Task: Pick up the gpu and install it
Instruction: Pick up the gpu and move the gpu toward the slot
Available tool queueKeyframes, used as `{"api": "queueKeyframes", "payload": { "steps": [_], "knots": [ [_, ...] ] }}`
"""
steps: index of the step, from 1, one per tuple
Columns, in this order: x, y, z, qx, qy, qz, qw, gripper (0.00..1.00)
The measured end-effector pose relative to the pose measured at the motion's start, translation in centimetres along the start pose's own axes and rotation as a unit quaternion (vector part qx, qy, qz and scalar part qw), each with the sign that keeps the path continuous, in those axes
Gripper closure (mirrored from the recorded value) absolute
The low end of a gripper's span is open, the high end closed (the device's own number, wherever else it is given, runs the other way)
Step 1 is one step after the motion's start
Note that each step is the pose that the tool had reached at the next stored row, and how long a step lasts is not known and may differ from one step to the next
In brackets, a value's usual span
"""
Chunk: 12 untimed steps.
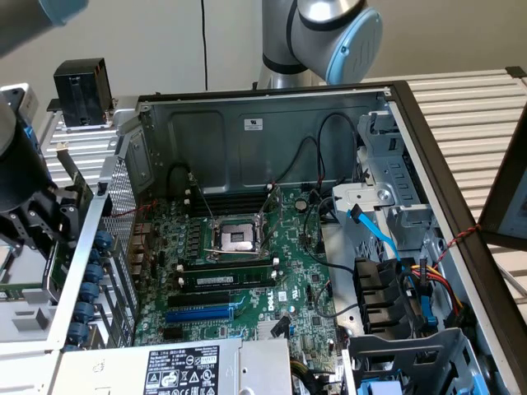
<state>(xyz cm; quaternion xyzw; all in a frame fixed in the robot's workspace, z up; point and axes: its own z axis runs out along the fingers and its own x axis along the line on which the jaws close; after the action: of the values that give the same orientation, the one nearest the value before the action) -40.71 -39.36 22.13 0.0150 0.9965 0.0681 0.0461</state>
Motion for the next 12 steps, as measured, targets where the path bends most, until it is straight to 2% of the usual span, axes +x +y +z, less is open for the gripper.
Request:
{"api": "queueKeyframes", "payload": {
  "steps": [6,12],
  "knots": [
    [-0.09,0.0,0.02,-0.0005,0.0001,-0.005,1.0,0.58],
    [-0.15,0.01,0.03,0.0011,0.0001,-0.005,1.0,0.58]
  ]
}}
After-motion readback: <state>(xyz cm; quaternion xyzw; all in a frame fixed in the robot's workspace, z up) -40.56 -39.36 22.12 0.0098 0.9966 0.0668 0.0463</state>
